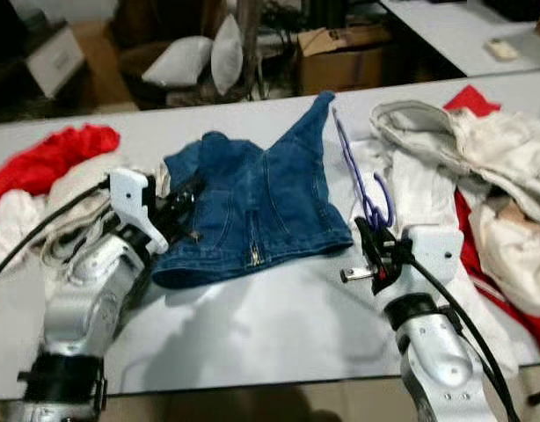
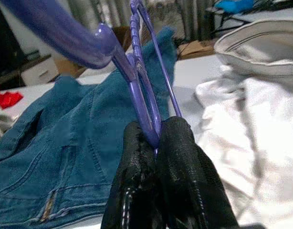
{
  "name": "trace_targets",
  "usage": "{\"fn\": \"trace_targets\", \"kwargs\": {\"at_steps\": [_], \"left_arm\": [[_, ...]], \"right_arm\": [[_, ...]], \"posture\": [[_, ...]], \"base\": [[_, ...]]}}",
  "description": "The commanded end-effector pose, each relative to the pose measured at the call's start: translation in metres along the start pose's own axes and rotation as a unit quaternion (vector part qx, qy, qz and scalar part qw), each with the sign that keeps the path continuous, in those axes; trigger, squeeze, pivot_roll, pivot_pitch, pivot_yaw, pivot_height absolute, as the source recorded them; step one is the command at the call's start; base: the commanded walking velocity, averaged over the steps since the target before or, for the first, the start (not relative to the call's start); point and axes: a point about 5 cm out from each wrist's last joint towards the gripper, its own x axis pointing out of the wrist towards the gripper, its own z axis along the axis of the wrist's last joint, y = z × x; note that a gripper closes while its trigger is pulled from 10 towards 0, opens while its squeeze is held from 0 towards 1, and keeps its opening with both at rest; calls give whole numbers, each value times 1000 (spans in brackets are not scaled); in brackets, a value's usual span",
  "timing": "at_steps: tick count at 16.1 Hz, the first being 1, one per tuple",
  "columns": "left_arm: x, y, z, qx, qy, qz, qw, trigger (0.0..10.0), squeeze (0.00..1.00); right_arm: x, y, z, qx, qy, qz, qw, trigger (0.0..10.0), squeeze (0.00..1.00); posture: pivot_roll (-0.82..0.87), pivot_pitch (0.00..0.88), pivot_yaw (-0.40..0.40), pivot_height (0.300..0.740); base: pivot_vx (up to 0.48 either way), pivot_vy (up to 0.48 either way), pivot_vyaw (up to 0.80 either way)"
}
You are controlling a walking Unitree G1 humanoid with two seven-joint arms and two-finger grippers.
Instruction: Hang hanger
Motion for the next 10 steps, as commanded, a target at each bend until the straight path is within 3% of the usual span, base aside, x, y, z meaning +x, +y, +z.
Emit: {"fn": "trace_targets", "kwargs": {"at_steps": [1, 4, 5, 6, 8, 10], "left_arm": [[-1, -4, 5, 14, -5, 6, 1000, 10000, 0], [4, -28, 3, 21, -3, -7, 1000, 10000, 0], [3, -31, -3, 23, 5, -10, 1000, 10000, 0], [1, -34, -8, 17, 16, -12, 1000, 10000, 0], [-2, -37, -9, 2, 22, -9, 1000, 10000, 0], [-5, -44, -14, 15, 26, -20, 999, 10000, 0]], "right_arm": [[3, 1, -6, 21, 17, 8, 1000, 10000, 0], [9, -8, -7, 12, 14, -17, 1000, 10000, 0], [10, -5, -10, 7, 25, -5, 1000, 10000, 0], [7, 0, -10, 35, 35, 15, 999, 10000, 0], [1, 1, -10, 41, 40, 18, 998, 10000, 0], [-9, -7, -11, 57, 47, -6, 997, 10000, 0]], "posture": [[-157, 0, 95, 740], [-147, 0, 57, 740], [-148, 0, 41, 740], [-152, 0, 31, 740], [-167, 0, 29, 740], [-212, 0, 49, 740]], "base": [[0, 0, 0], [0, 0, 0], [0, 0, 0], [0, 0, -775], [0, 480, -781], [0, 480, -781]]}}
